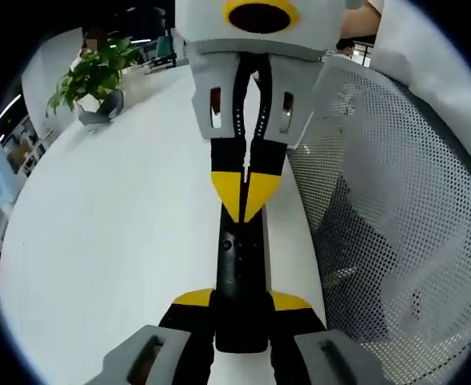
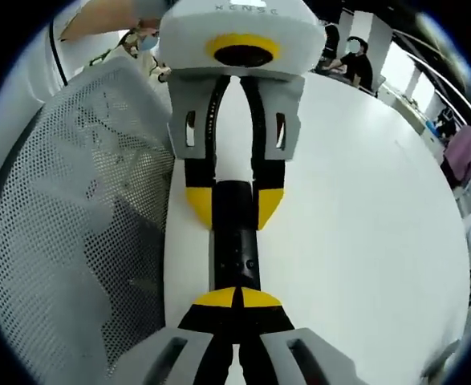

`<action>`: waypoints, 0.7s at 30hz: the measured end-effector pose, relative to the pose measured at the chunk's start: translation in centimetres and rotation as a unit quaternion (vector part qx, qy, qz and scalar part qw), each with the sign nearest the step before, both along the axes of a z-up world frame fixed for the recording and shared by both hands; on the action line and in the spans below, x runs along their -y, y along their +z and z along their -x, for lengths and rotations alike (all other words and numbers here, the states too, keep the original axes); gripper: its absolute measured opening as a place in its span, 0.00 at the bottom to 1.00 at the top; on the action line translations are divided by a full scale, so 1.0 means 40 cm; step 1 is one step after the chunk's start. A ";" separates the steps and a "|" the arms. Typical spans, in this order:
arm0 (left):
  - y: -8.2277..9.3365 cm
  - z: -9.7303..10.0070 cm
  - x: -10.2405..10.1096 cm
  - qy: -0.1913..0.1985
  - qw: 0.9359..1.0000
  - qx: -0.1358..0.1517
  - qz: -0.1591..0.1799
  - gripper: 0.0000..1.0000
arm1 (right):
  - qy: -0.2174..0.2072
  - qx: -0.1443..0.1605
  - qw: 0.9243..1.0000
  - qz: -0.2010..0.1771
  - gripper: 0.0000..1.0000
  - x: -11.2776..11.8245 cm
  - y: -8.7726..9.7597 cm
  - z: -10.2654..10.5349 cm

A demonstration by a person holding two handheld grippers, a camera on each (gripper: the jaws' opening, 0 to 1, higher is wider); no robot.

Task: Press the specified remote control buttons in sequence, fully releasing each button before pressing the next.

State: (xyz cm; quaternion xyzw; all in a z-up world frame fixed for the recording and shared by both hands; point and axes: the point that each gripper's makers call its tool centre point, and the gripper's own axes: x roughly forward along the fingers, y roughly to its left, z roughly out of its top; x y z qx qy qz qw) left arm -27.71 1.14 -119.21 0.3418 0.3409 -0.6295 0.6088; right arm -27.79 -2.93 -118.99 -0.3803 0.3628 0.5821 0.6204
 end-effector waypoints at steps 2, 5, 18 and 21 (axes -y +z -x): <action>0.000 0.000 0.000 0.000 1.000 0.000 0.000 0.24 | -0.005 -0.001 1.000 -0.011 0.00 0.000 0.003 -0.002; 0.000 -0.001 -0.001 0.001 1.000 -0.001 0.002 0.24 | 0.002 0.001 0.999 -0.034 0.00 0.001 0.006 -0.001; 0.001 -0.003 -0.004 0.003 1.000 -0.001 0.010 0.24 | -0.005 -0.010 0.998 -0.054 0.00 0.026 0.014 0.004; 0.002 -0.004 -0.004 0.003 1.000 -0.001 0.011 0.24 | -0.012 -0.011 0.998 -0.054 0.00 0.030 0.014 0.001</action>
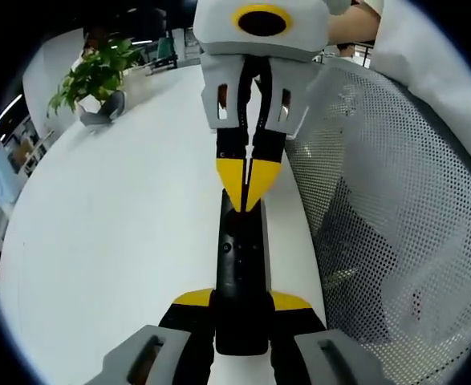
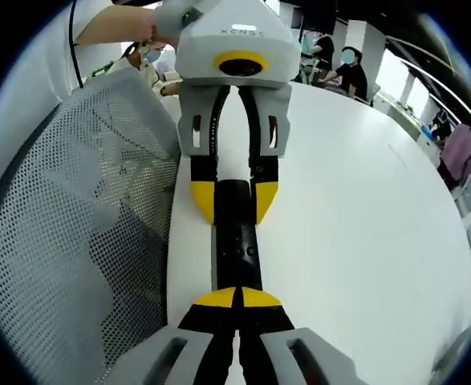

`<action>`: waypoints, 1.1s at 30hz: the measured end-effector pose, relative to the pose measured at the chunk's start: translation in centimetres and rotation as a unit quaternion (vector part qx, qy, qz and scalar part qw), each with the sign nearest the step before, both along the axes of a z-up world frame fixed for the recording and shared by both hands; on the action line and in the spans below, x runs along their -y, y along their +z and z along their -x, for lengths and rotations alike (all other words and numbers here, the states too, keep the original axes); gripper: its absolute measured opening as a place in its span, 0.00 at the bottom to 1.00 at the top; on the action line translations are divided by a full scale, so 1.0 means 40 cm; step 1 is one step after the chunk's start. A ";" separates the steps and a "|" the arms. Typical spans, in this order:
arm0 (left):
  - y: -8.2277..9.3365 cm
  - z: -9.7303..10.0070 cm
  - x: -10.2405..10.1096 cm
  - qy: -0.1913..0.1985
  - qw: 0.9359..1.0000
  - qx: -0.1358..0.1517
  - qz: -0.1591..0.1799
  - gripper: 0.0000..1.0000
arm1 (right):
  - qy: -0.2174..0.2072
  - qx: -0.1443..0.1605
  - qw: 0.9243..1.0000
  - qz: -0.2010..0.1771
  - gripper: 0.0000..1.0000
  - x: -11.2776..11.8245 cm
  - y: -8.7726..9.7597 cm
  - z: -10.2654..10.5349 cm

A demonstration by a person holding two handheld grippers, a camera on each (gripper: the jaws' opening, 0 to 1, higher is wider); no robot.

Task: Press the specified remote control buttons in sequence, fully releasing each button before pressing the next.

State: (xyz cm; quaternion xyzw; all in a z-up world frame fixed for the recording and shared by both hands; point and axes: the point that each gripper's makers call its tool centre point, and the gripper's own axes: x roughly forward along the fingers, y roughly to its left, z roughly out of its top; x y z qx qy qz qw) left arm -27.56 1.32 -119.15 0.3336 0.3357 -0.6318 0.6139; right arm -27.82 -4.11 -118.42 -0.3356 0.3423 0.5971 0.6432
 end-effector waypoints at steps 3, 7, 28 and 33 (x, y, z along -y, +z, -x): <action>0.000 0.000 0.000 -0.001 1.000 0.001 0.001 0.24 | -0.008 -0.007 1.000 0.001 0.00 -0.005 0.000 -0.004; 0.000 -0.001 -0.001 -0.001 1.000 0.001 0.001 0.24 | 0.010 0.013 0.999 0.027 0.00 -0.009 -0.004 -0.002; -0.001 0.002 0.001 0.009 1.000 0.002 -0.005 0.24 | -0.087 -0.035 0.992 -0.079 0.00 -0.017 0.003 -0.007; -0.001 0.004 0.001 0.011 1.000 0.002 -0.004 0.24 | -0.068 -0.018 0.995 -0.068 0.00 -0.028 0.001 0.000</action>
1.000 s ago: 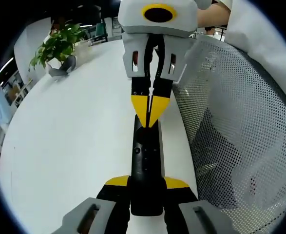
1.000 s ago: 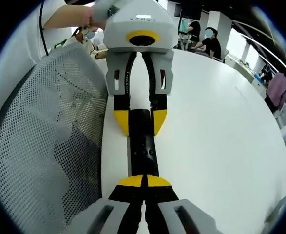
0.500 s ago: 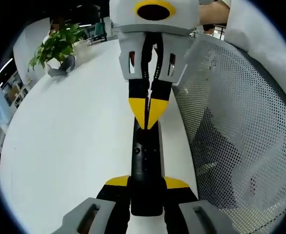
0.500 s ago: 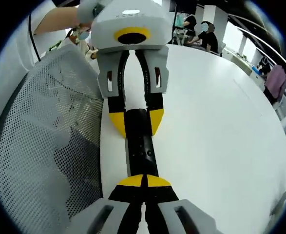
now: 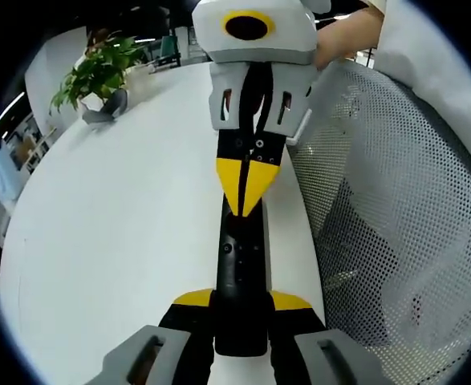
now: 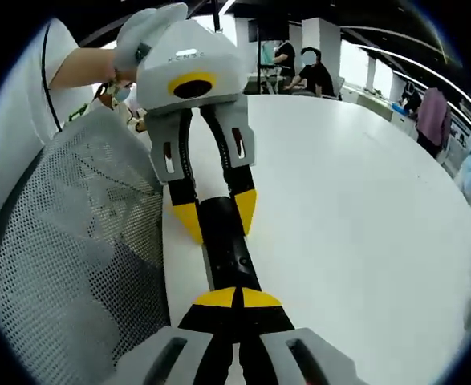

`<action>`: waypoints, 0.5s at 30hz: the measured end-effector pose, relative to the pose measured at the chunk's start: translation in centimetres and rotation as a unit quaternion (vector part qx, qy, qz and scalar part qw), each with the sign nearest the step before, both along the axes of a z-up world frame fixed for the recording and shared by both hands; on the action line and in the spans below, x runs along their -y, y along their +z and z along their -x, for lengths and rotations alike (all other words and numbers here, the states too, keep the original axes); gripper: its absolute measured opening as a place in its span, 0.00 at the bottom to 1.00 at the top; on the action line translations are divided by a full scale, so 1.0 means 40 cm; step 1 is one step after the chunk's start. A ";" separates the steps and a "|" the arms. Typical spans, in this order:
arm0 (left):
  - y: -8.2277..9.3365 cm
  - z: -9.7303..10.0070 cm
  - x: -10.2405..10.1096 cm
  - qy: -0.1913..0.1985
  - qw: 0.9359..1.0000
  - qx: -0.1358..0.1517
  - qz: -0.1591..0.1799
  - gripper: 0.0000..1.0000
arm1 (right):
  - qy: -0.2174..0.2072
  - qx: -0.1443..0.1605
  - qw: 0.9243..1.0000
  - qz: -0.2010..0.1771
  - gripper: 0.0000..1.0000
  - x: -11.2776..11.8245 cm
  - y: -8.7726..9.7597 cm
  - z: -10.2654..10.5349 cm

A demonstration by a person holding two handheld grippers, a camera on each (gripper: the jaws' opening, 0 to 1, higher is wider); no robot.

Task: Press the specified remote control buttons in sequence, fully releasing each button before pressing the next.

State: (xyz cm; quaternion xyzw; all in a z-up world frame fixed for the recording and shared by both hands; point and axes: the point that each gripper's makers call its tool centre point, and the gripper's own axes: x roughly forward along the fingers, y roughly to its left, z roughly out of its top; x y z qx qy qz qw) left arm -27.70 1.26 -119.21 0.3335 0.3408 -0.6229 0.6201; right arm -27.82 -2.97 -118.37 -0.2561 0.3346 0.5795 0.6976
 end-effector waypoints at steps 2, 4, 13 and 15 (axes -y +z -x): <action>0.000 0.000 0.000 -0.001 1.000 0.000 0.001 0.24 | 0.031 0.019 0.999 0.026 0.00 -0.001 -0.002 0.000; 0.000 0.000 0.000 -0.001 1.000 0.000 0.002 0.24 | 0.048 0.028 0.998 0.043 0.00 -0.001 -0.002 0.001; 0.000 0.000 0.002 -0.004 1.000 0.001 -0.005 0.24 | 0.055 0.010 0.994 0.095 0.00 -0.005 -0.004 -0.004; 0.000 0.000 0.002 -0.005 1.000 0.000 -0.005 0.24 | 0.043 -0.005 0.996 0.077 0.00 -0.002 -0.003 -0.003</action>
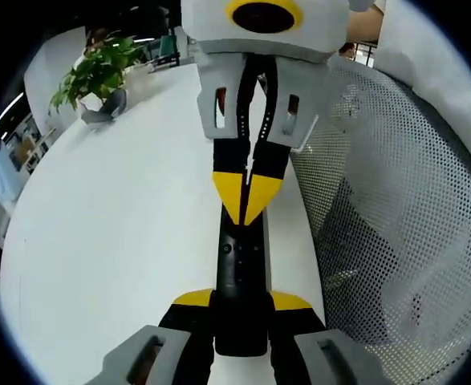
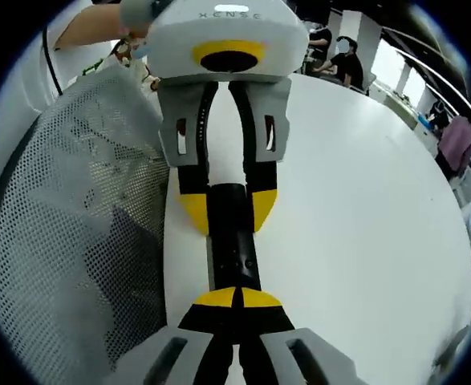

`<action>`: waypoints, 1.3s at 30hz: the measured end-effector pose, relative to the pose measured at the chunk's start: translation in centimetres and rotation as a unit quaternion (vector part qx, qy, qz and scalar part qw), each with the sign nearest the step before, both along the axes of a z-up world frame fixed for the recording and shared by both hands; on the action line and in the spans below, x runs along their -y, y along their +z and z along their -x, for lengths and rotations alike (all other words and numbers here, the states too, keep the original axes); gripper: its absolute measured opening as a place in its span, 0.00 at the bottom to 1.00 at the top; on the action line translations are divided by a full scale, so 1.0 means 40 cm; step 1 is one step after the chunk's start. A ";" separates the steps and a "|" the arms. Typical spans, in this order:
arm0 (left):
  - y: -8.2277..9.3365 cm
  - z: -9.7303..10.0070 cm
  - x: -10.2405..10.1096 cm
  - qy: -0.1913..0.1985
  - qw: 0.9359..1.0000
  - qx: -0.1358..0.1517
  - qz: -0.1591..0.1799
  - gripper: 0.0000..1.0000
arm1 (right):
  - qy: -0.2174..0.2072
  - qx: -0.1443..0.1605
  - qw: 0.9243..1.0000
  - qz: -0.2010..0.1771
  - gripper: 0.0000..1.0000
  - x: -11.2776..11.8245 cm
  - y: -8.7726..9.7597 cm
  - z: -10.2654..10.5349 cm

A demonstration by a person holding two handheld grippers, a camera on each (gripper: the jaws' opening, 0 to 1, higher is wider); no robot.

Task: Press the specified remote control buttons in sequence, fully releasing each button before pressing the next.

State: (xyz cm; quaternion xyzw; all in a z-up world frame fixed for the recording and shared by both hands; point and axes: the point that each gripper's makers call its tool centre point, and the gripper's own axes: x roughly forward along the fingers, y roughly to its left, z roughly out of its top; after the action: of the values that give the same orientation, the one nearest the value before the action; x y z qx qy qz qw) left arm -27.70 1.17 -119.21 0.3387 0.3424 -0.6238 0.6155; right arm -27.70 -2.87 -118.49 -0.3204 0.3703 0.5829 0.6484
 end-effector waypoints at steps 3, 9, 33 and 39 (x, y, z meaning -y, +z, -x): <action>0.000 0.000 0.000 0.001 1.000 0.000 0.001 0.24 | -0.023 -0.019 0.999 -0.030 0.00 -0.001 0.005 0.000; 0.000 -0.002 0.000 0.003 1.000 -0.001 0.002 0.24 | -0.025 -0.006 0.999 -0.042 0.00 -0.018 0.019 -0.015; 0.002 -0.002 -0.001 0.007 1.000 -0.003 0.006 0.24 | 0.021 0.044 0.999 -0.005 0.00 -0.024 0.002 -0.003; 0.002 -0.002 0.000 0.011 1.000 -0.002 0.008 0.24 | 0.033 0.043 0.998 -0.023 0.00 -0.049 0.010 0.033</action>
State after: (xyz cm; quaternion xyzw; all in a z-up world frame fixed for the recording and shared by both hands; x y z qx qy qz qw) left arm -27.60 1.18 -119.14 0.3288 0.3421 -0.6200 0.6248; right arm -29.02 -0.93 -118.10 -0.3417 0.3177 0.5983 0.6514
